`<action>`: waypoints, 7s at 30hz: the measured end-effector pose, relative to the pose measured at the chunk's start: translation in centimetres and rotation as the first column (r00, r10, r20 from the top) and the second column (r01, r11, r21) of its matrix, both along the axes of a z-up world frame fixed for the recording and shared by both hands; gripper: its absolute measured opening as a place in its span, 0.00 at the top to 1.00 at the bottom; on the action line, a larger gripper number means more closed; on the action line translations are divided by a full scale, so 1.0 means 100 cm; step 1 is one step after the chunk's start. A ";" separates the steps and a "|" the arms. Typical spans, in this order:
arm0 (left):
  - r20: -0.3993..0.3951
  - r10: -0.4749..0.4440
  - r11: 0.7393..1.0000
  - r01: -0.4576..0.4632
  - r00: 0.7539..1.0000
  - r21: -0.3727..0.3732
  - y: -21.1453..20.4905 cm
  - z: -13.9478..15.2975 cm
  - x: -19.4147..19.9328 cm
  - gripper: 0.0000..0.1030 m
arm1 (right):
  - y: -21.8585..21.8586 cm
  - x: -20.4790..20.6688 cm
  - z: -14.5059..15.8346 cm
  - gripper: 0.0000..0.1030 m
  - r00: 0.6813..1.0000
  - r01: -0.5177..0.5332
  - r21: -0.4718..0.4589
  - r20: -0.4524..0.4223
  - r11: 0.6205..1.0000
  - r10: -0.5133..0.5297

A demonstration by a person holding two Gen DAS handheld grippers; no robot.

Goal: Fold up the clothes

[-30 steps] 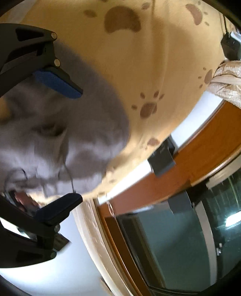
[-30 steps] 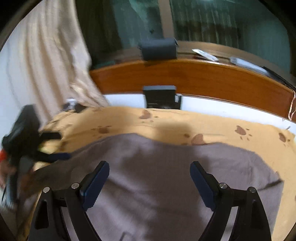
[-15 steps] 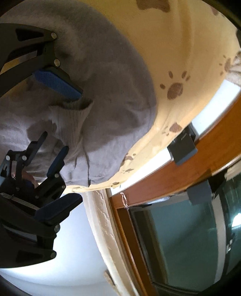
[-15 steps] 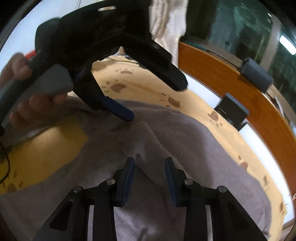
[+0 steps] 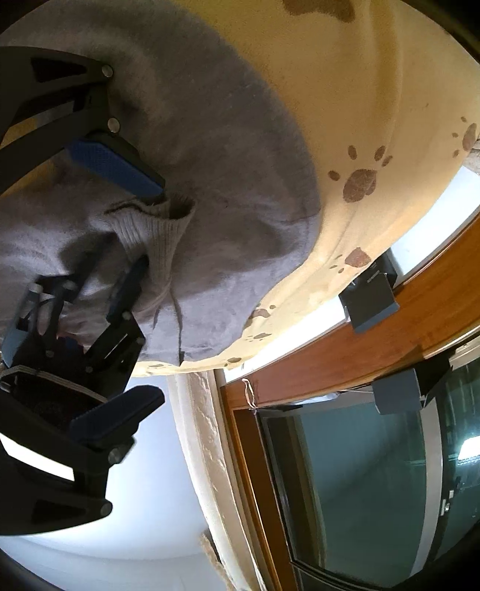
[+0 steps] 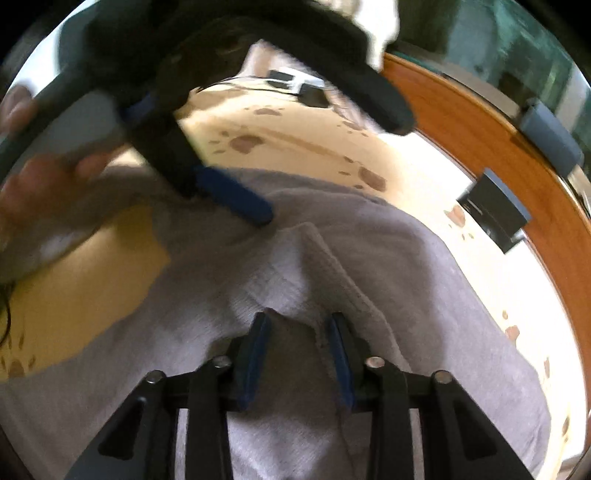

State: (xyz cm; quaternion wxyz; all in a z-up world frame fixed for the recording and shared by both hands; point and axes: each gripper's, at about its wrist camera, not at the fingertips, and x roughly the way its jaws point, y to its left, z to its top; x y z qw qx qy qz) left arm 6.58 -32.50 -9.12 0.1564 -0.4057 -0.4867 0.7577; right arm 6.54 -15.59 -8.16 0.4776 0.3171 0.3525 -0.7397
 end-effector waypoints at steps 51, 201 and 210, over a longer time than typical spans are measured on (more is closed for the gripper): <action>-0.035 0.048 0.978 -0.054 0.998 -0.201 0.012 0.010 0.015 0.90 | 0.119 -0.007 0.017 0.39 0.953 0.274 -0.240 0.196 0.931 -0.229; -0.163 0.490 0.491 -0.426 0.856 -0.760 0.057 0.052 0.256 0.14 | 0.064 0.069 0.076 0.01 0.894 0.346 -0.319 -0.173 0.882 -0.413; -0.160 0.495 0.507 -0.434 0.854 -0.745 0.053 0.049 0.266 0.14 | 0.048 0.087 0.073 0.01 0.886 0.306 -0.301 -0.259 0.903 -0.386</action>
